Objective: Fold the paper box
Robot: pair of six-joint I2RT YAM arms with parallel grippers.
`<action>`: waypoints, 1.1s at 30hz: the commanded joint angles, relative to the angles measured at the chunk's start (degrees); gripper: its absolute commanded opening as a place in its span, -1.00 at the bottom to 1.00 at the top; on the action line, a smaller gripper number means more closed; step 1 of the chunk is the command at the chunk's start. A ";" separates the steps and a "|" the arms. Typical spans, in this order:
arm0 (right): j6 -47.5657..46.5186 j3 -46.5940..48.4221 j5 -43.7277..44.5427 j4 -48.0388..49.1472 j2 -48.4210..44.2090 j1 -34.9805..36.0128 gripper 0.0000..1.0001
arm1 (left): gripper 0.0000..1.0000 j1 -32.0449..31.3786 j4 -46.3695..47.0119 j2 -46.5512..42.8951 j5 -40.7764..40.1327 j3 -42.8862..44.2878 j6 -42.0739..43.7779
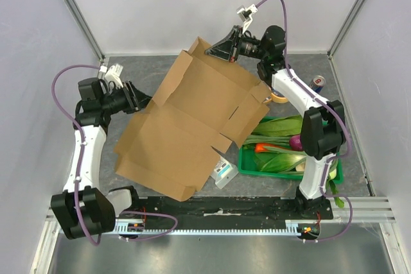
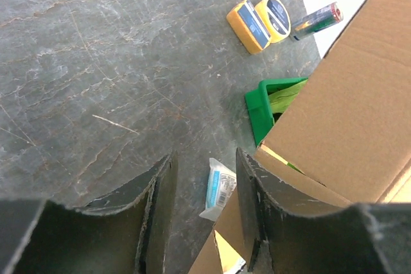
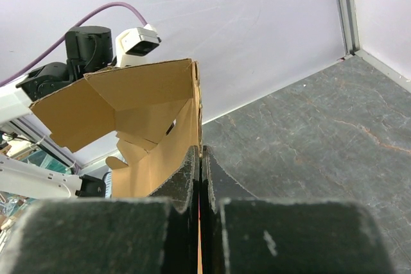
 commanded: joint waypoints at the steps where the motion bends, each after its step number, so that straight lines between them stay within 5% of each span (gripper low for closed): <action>1: 2.04 2.71 0.98 4.17 0.72 -0.19 -1.00 | -0.03 0.20 7.51 -2.78 3.93 -2.43 -6.35; 13: 2.83 3.50 5.37 1.09 2.83 -0.72 -1.00 | 0.00 -0.24 15.43 -4.36 7.89 -7.36 -12.34; 21: 3.54 4.29 9.85 -1.89 4.15 -0.54 -1.00 | 0.01 -5.34 11.56 -4.98 -2.92 -6.66 -8.29; 33: -6.49 4.65 7.31 -10.95 2.22 -1.16 -1.00 | 0.07 2.39 11.11 -6.29 1.56 -5.33 -11.71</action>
